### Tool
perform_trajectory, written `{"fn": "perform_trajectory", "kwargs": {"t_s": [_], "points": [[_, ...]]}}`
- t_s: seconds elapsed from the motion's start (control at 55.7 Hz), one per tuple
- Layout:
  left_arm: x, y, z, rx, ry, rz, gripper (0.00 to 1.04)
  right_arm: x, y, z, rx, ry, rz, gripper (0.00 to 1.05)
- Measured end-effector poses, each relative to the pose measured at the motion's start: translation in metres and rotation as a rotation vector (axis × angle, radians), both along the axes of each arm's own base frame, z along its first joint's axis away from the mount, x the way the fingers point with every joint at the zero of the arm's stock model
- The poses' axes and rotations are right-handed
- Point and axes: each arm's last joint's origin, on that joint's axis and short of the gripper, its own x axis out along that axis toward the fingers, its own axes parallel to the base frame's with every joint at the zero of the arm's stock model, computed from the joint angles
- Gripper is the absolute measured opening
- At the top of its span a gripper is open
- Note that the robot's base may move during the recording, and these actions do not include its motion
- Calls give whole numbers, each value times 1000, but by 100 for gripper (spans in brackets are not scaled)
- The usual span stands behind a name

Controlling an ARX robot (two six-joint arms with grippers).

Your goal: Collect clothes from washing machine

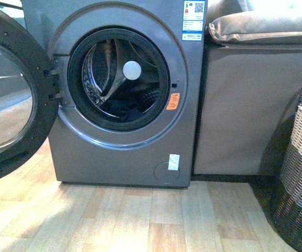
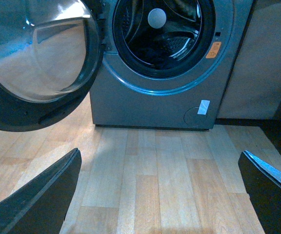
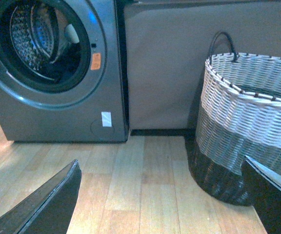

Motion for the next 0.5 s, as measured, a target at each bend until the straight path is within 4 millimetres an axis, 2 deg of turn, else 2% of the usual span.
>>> {"fn": "perform_trajectory", "kwargs": {"t_s": [0.502], "points": [[0,0,0,0,-2,0,98,0,0,0,0,-2,-1,97]]}}
